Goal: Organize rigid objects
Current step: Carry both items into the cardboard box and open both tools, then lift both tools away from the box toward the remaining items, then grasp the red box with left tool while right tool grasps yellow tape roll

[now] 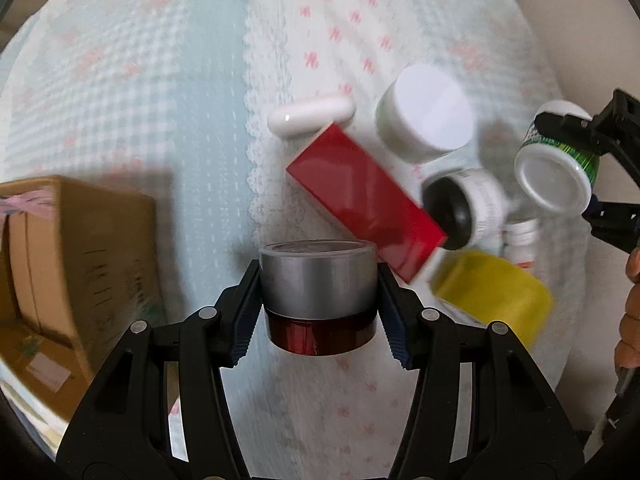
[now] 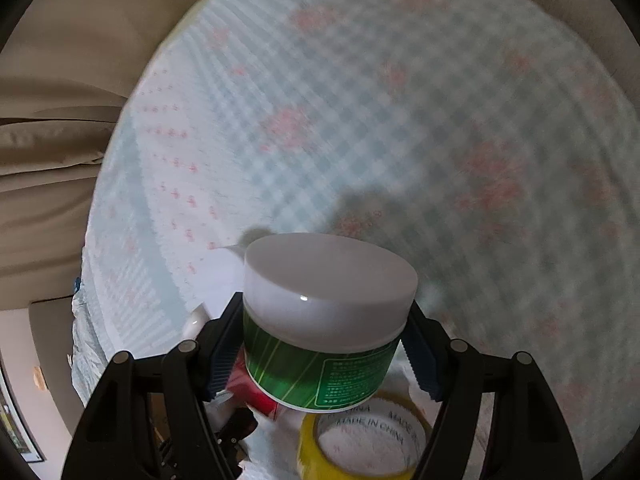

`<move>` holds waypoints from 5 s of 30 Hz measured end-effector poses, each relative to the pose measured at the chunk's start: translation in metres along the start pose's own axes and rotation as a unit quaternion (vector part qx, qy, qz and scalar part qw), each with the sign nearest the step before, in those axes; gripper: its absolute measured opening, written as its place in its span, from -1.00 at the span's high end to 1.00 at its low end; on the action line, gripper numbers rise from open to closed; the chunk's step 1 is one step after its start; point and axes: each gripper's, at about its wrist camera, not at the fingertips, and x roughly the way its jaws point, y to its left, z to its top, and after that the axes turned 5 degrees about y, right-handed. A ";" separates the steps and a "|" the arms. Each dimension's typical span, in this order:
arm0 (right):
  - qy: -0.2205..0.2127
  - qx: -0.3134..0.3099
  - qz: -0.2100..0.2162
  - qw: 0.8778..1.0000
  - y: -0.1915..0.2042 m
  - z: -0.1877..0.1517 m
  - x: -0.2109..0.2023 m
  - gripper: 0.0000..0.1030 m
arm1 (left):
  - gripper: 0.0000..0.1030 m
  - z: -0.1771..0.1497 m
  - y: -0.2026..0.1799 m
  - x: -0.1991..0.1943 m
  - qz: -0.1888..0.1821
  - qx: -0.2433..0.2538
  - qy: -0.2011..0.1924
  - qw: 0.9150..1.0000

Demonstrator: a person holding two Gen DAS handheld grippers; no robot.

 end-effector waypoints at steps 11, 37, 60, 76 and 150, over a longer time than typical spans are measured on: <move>-0.062 -0.094 -0.003 0.994 0.062 -0.070 -0.107 -0.33 | 0.02 -0.042 0.024 -0.156 -0.033 0.001 -0.114 0.993; -0.085 -0.227 -0.071 0.968 0.258 -0.299 -0.051 -0.33 | 0.02 -0.097 0.296 -0.203 -0.001 0.048 -0.097 0.994; 0.071 -0.349 -0.168 0.919 0.300 -0.287 0.176 -0.33 | 0.02 -0.025 0.331 -0.037 0.019 0.042 0.038 0.998; 0.071 -0.362 -0.115 0.922 0.296 -0.301 0.169 -1.00 | -0.99 -0.033 0.335 -0.060 0.027 0.046 0.022 0.998; -0.031 -0.483 -0.256 0.837 0.075 -0.206 -0.097 -1.00 | -0.99 -0.020 0.014 -0.099 -0.049 -0.154 -0.024 0.987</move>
